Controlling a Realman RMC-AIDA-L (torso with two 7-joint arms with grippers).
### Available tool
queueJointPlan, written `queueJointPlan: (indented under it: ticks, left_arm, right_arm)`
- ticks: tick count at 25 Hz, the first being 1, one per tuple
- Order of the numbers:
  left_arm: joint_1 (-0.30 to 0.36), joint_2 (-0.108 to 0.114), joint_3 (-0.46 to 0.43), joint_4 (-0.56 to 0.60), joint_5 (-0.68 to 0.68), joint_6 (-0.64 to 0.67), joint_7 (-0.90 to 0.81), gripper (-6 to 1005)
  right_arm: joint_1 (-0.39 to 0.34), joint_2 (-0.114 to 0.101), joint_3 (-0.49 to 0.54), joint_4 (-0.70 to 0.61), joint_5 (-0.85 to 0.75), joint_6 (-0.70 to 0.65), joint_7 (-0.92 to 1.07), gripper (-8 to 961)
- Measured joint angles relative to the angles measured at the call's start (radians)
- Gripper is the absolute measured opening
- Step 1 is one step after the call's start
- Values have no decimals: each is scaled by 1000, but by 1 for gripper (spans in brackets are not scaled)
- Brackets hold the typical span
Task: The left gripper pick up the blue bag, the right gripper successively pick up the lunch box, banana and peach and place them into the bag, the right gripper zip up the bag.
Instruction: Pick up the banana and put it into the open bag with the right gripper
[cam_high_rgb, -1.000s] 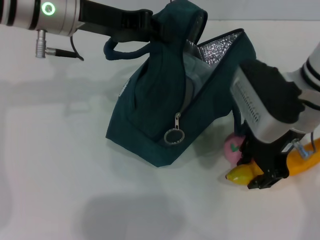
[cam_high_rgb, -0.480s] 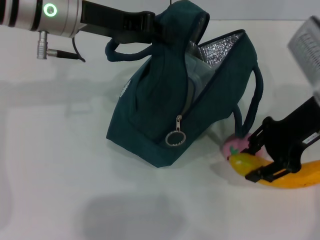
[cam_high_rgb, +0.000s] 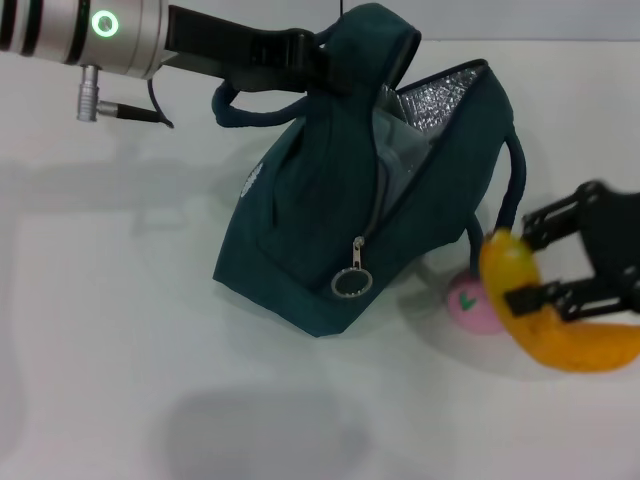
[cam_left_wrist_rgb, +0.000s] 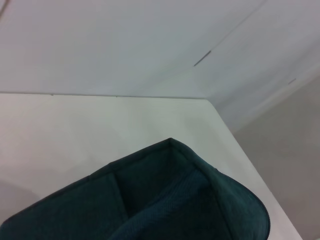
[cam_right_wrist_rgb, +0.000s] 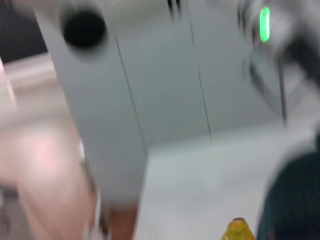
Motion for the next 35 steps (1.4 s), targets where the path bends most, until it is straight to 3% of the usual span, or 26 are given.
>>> queueJointPlan:
  ticks: [3, 6, 9, 11, 13, 16, 21, 35]
  left_arm:
    - [-5, 4, 5, 1, -2, 10, -2, 47]
    - [-12, 9, 5, 1, -2, 20, -6, 47]
    - [-19, 14, 5, 2, -2, 29, -9, 47]
    - [-22, 15, 5, 2, -2, 37, -9, 47]
    - [-25, 15, 5, 2, -2, 45, -9, 47]
    - [-27, 14, 5, 2, -2, 48, -9, 47]
    - [-22, 13, 5, 1, -2, 49, -12, 47]
    - [-16, 5, 5, 0, -1, 51, -37, 48]
  right_arm:
    - [-24, -30, 83, 135, 176, -60, -97, 449]
    - [-55, -39, 101, 232, 314, -71, -222, 449]
    - [-94, -19, 103, 262, 424, -66, -359, 449]
    - [-118, 13, 102, 255, 485, -55, -455, 448]
    - [-128, 29, 90, 255, 536, -41, -541, 448]
    - [-127, 32, 43, 279, 608, -27, -655, 448]
    - [-125, 32, -17, 233, 634, 25, -777, 448]
    - [-152, 26, -374, 2, 548, 517, -899, 448]
